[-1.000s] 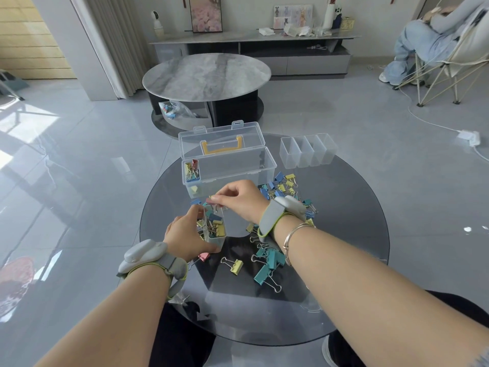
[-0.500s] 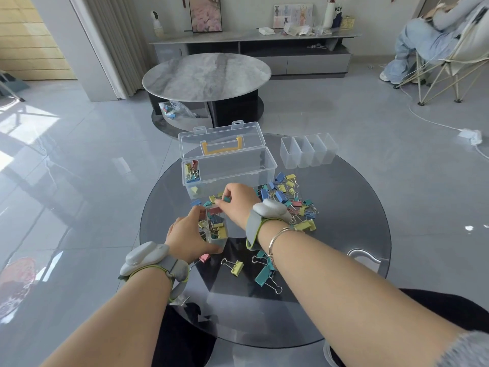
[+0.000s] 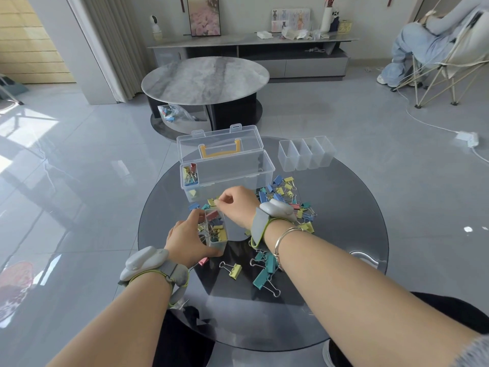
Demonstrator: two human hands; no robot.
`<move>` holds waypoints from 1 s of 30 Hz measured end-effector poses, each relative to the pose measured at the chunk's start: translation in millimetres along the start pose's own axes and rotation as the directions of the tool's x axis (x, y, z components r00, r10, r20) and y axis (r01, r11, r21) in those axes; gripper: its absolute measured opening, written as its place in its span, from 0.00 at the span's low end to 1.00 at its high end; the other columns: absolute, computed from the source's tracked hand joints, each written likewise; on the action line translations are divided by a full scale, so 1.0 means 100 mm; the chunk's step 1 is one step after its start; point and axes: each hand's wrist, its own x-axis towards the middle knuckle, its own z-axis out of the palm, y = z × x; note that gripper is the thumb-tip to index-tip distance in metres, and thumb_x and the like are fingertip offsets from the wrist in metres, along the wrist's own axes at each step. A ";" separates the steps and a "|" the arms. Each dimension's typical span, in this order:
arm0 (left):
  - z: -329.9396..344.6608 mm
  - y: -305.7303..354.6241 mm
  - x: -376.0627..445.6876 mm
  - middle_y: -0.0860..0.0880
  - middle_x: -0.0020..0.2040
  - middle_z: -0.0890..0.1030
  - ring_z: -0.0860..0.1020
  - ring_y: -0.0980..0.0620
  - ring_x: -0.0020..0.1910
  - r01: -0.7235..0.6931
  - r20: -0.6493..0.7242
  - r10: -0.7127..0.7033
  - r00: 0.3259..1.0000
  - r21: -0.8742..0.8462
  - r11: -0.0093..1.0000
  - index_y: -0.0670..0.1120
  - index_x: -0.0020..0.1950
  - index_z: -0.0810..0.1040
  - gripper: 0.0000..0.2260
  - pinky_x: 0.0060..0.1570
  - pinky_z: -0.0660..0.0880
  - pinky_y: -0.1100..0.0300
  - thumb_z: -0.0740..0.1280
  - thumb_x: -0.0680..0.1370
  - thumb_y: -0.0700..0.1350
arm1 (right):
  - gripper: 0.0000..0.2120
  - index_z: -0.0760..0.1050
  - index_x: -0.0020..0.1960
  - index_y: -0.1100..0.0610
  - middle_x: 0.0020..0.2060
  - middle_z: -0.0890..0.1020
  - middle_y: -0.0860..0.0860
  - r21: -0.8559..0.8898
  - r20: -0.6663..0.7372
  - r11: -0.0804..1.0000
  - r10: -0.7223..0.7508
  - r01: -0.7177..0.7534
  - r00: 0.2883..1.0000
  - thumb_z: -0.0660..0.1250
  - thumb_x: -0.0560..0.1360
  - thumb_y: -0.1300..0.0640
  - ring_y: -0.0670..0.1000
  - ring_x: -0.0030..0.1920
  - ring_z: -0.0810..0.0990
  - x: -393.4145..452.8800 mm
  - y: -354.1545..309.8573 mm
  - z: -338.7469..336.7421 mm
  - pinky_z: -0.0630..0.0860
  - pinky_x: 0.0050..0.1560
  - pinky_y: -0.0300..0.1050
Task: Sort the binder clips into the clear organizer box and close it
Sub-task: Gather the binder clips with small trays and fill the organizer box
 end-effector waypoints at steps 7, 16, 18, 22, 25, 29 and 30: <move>0.00 -0.02 0.01 0.52 0.63 0.74 0.71 0.45 0.61 0.011 0.000 -0.011 1.000 0.001 1.000 0.53 0.65 0.64 0.37 0.63 0.69 0.46 0.78 0.62 0.54 | 0.12 0.83 0.46 0.59 0.38 0.80 0.51 -0.003 0.033 1.000 -0.015 0.016 0.999 0.61 0.74 0.67 0.50 0.39 0.76 -0.05 0.07 -0.02 0.69 0.39 0.36; -0.16 0.10 0.08 0.51 0.63 0.75 0.72 0.45 0.62 -0.058 -0.052 0.056 0.997 -0.040 0.997 0.52 0.66 0.63 0.36 0.64 0.68 0.44 0.78 0.64 0.53 | 0.07 0.80 0.48 0.58 0.47 0.84 0.54 0.077 0.033 0.989 0.120 -0.122 0.992 0.65 0.74 0.58 0.53 0.48 0.82 0.02 0.07 -0.13 0.79 0.49 0.46; -0.20 0.14 0.11 0.52 0.64 0.75 0.71 0.45 0.63 -0.080 -0.082 0.078 0.994 -0.014 0.997 0.51 0.66 0.64 0.36 0.65 0.67 0.45 0.78 0.63 0.54 | 0.05 0.78 0.43 0.57 0.45 0.85 0.55 0.129 0.106 0.975 0.168 -0.181 0.980 0.66 0.74 0.56 0.52 0.44 0.83 0.03 0.04 -0.18 0.82 0.45 0.49; -0.27 0.28 0.18 0.54 0.65 0.74 0.67 0.46 0.65 -0.107 -0.170 0.118 0.978 0.073 0.992 0.53 0.66 0.65 0.37 0.65 0.59 0.48 0.77 0.63 0.59 | 0.11 0.74 0.34 0.55 0.32 0.80 0.50 0.185 0.111 0.966 0.159 -0.178 0.981 0.67 0.74 0.57 0.43 0.31 0.80 0.08 -0.05 -0.29 0.78 0.28 0.34; -0.40 0.38 0.29 0.55 0.64 0.74 0.63 0.47 0.67 -0.125 -0.228 0.149 0.962 0.113 0.986 0.54 0.67 0.66 0.39 0.66 0.55 0.50 0.77 0.62 0.61 | 0.15 0.70 0.29 0.56 0.27 0.77 0.52 0.187 -0.039 0.975 0.130 -0.120 0.991 0.65 0.74 0.64 0.48 0.27 0.80 0.21 -0.18 -0.41 0.75 0.26 0.30; -0.58 0.48 0.50 0.55 0.63 0.75 0.63 0.47 0.67 -0.157 -0.272 0.169 0.947 0.067 0.985 0.54 0.67 0.67 0.38 0.66 0.56 0.49 0.77 0.62 0.60 | 0.11 0.75 0.32 0.61 0.33 0.81 0.61 0.266 -0.030 0.955 0.141 -0.128 0.990 0.63 0.74 0.65 0.61 0.34 0.84 0.47 -0.38 -0.56 0.83 0.39 0.56; -0.61 0.50 0.57 0.55 0.63 0.75 0.63 0.47 0.67 -0.155 -0.286 0.163 0.944 0.048 0.987 0.54 0.67 0.67 0.38 0.65 0.56 0.50 0.78 0.62 0.59 | 0.10 0.77 0.34 0.63 0.35 0.82 0.61 0.257 -0.031 0.958 0.136 -0.124 0.990 0.65 0.73 0.64 0.62 0.36 0.84 0.55 -0.41 -0.57 0.83 0.39 0.56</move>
